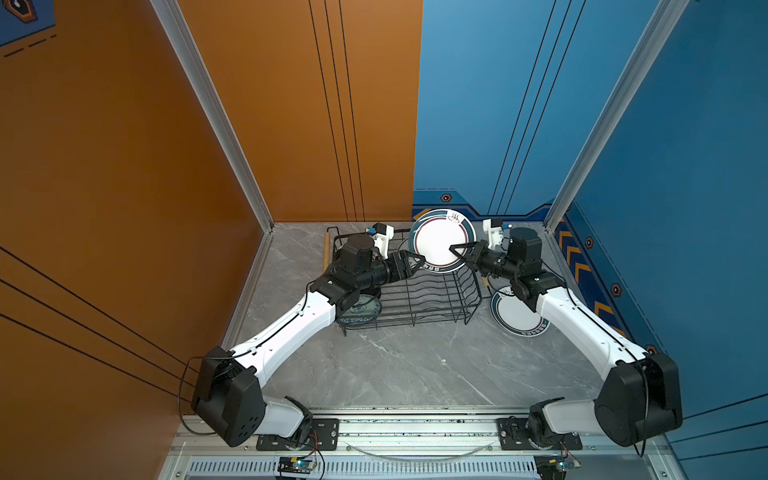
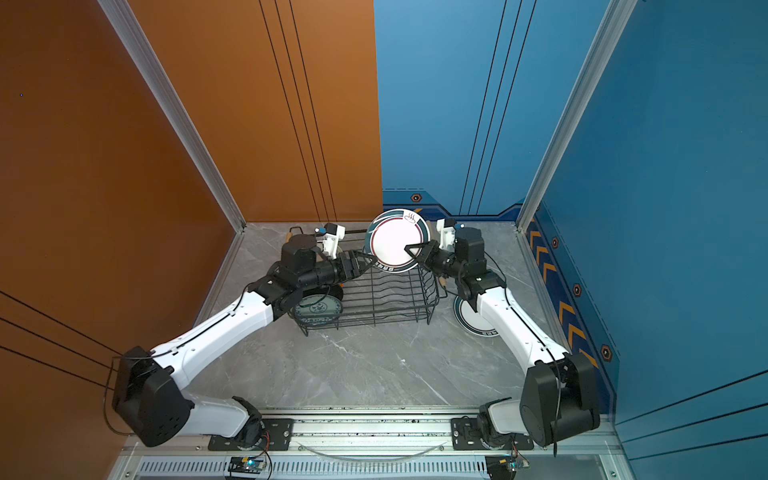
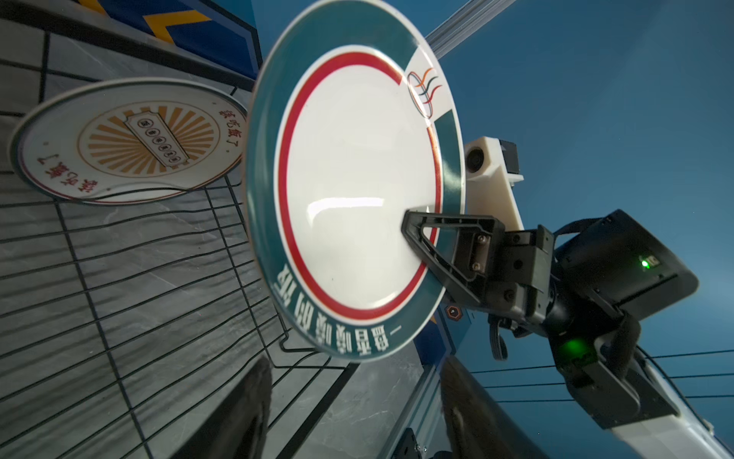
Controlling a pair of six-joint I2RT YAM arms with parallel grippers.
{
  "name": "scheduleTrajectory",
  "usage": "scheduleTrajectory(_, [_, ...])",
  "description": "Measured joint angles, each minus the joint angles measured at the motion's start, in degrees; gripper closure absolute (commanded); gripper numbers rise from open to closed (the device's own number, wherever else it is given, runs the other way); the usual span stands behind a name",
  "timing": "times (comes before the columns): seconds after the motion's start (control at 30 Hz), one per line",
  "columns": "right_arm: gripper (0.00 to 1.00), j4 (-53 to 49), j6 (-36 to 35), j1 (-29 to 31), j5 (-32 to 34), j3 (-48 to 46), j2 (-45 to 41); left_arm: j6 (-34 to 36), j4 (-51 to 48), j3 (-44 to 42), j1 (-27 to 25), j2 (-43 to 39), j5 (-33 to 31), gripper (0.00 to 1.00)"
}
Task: Unload the plates from the dish rack
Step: 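Open the left gripper while the right carries the plate toward the stack, then lower the plate onto the stack with the right while the left reaches into the rack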
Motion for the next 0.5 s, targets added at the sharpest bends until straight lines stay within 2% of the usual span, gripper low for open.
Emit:
scheduleTrajectory(0.07, [0.97, -2.89, -2.21, -3.45, -0.09, 0.52, -1.51, 4.17, -2.91, 1.88, 0.31, -1.16, -1.42, 0.24])
scheduleTrajectory(0.13, [0.97, -5.70, -3.96, -7.80, -0.37, 0.55, -4.00, 8.50, -5.81, 3.61, 0.79, -2.34, -3.19, 0.17])
scheduleTrajectory(0.3, [0.97, -11.52, -7.72, -19.08, -0.46, 0.13, -10.95, 18.12, -10.91, 6.27, 1.18, -3.78, -9.64, 0.15])
scheduleTrajectory(0.4, [0.96, -14.84, -9.99, -25.46, -0.17, -1.55, -15.15, 22.53, -12.59, 6.45, 1.18, -4.00, -13.11, 0.01])
scheduleTrajectory(0.5, [0.96, -21.22, -13.57, -29.86, 3.65, -2.49, -17.75, 26.32, -14.34, 6.97, 1.18, -3.89, -16.22, 0.02])
